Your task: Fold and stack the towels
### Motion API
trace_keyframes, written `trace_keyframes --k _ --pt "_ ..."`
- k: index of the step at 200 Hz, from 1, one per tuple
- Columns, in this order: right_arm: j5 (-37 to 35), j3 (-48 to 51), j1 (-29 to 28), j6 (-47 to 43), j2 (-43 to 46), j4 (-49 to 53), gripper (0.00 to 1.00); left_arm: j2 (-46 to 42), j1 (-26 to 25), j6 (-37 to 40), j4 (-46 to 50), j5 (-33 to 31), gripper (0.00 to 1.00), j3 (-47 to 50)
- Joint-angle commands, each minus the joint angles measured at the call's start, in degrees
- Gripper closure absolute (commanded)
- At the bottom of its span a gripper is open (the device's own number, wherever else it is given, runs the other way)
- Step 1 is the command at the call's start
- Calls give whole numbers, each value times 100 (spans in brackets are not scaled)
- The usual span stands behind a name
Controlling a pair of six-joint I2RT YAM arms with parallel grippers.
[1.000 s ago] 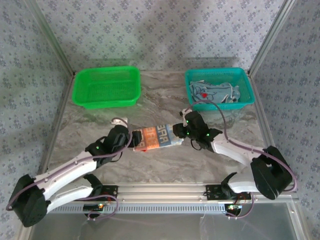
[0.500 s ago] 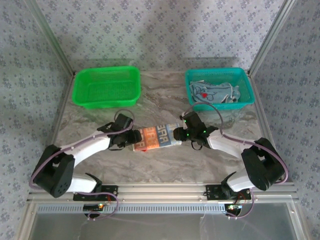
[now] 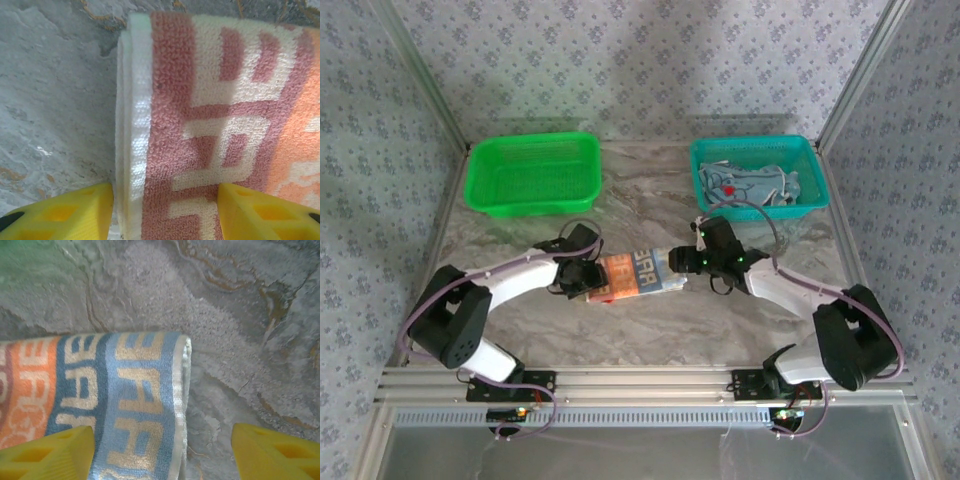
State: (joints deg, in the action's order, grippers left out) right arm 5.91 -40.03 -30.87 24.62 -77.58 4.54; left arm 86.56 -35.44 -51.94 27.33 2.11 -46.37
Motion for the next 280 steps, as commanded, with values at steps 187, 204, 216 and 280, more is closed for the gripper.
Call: trace_keyframes --k 187,204,216,280 --pt "-215 -407 353 -151 577 395 0 124 -278 818 2355 -1639 100 -1958" --pt "-301 -537 371 -190 577 452 0 122 -267 997 2849 -1672 100 -2563" --pt "-342 -622 388 -215 562 492 0 194 -253 1162 3228 -1683 100 -3058" --pt "-320 -1036 413 -371 393 598 0 854 -24 2083 4687 -1818 100 -5964"
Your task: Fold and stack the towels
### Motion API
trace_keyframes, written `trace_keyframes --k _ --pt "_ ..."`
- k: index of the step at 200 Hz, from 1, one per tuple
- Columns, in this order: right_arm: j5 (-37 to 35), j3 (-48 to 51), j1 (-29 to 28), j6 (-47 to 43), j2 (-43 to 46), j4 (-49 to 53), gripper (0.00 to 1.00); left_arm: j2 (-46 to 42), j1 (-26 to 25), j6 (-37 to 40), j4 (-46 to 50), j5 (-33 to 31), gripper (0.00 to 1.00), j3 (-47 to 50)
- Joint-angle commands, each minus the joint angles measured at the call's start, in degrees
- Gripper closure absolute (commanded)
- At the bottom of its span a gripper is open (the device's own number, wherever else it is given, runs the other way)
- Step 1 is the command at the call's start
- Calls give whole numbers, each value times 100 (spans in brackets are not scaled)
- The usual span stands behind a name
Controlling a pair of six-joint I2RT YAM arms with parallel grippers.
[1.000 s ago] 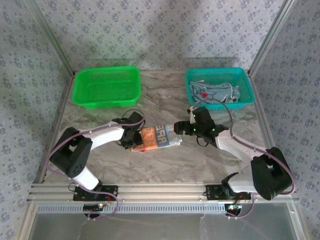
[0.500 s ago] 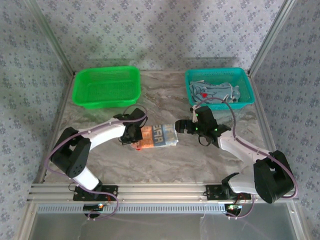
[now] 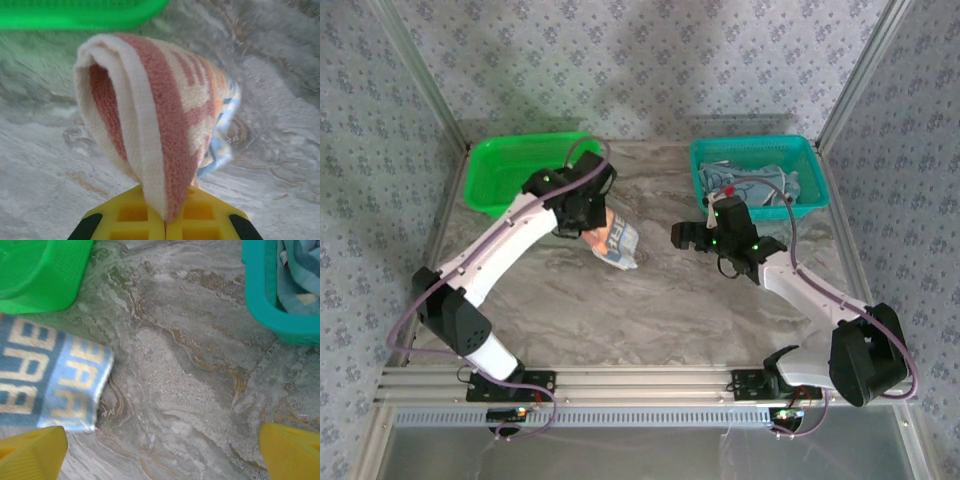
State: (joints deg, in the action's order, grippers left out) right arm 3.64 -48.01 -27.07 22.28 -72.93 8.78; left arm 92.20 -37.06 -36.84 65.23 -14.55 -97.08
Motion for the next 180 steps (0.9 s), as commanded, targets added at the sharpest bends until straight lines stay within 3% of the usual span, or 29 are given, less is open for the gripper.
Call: trace_keyframes --k 1,97,180 --pt "-97 -246 34 -137 -72 175 0 307 146 590 918 -153 100 -936" --pt "-131 -435 25 -159 -43 403 0 1877 741 1601 1981 -443 100 -4923" --pt "-275 -399 -24 -93 150 796 0 2342 1592 2385 897 -481 100 -5489"
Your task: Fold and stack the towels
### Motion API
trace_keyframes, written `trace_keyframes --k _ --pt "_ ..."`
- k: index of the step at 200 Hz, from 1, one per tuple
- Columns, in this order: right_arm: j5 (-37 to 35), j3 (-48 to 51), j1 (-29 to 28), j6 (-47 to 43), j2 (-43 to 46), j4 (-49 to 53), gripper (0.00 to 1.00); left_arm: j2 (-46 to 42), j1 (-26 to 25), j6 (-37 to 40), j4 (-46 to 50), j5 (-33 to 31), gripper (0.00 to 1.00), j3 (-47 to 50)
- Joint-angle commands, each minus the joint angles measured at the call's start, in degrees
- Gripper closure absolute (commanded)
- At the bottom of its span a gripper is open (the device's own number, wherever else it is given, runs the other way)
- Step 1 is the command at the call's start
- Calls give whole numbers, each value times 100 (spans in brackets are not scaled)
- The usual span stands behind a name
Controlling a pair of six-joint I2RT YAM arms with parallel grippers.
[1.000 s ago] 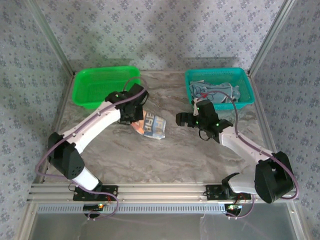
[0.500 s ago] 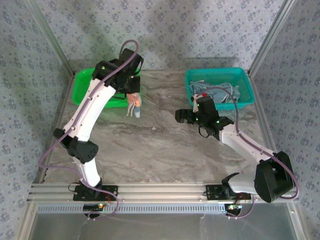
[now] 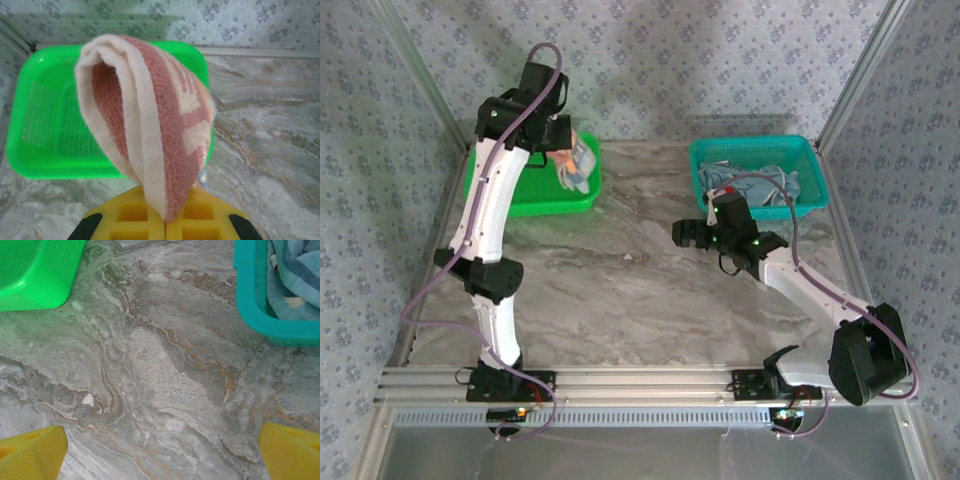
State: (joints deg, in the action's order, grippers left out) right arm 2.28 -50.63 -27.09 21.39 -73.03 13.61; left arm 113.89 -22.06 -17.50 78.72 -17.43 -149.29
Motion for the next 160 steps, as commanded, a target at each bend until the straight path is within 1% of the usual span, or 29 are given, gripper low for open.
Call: trace_keyframes --k 1,45,70,115,160 --pt "-140 -134 -23 -3 164 324 0 184 99 459 -457 -213 100 -276" --pt "-281 -152 -28 12 257 534 0 639 438 788 -576 -482 100 -320" --pt "-337 -197 -20 14 264 631 0 864 510 904 -611 -438 100 -320" --pt "-363 -202 -7 14 246 742 0 1177 496 845 -603 364 100 -328" --pt "-359 -212 -10 23 182 740 0 1459 434 678 -673 908 100 -470"
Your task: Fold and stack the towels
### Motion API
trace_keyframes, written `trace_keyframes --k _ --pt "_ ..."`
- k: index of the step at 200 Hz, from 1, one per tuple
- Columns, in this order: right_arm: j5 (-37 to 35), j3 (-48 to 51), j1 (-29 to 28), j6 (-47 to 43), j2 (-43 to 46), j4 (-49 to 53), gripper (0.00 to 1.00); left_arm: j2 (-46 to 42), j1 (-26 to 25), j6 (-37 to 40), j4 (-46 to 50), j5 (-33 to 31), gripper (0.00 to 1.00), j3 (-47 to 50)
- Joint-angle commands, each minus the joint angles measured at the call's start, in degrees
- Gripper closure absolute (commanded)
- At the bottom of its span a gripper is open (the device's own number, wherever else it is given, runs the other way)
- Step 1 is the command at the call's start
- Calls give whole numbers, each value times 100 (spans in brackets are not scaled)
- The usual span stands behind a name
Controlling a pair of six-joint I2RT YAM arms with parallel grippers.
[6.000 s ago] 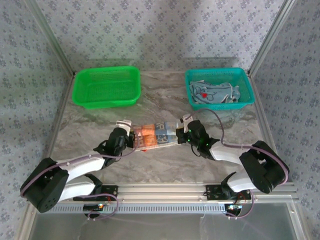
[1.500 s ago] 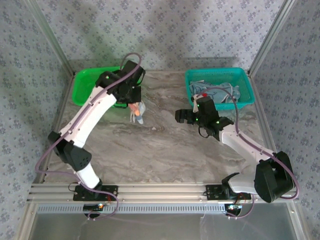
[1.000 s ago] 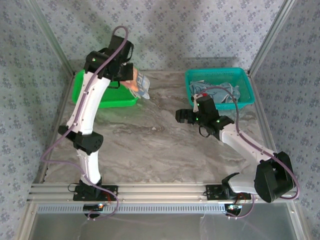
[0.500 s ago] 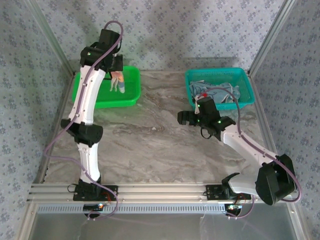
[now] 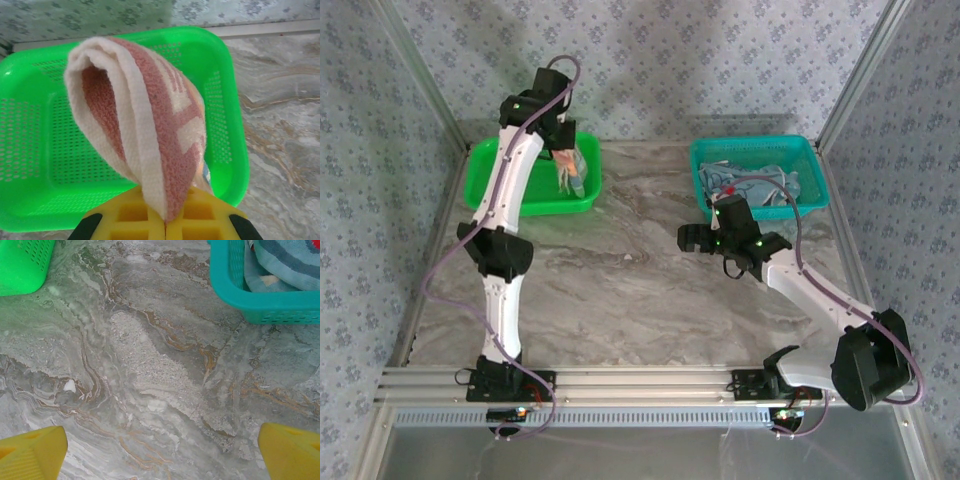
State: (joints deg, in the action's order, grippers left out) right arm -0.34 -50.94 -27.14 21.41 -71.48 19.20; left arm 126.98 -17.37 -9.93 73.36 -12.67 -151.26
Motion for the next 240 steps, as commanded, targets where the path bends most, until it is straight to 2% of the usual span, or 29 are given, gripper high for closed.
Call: trace_keyframes --k 1,59,108,160,240 --pt "-93 -181 -4 21 28 185 0 160 -37 -78 -138 436 100 -277" --pt "-66 -144 6 19 -49 243 0 423 105 -403 -251 1029 100 -386" --pt "-66 -221 5 34 -195 216 0 533 362 -371 -236 1241 100 -387" --pt "-66 -497 -69 77 -459 310 0 678 746 72 -204 1510 100 -343" --pt "-218 -1091 -400 65 -984 671 0 1063 1439 1048 -172 1518 100 -233"
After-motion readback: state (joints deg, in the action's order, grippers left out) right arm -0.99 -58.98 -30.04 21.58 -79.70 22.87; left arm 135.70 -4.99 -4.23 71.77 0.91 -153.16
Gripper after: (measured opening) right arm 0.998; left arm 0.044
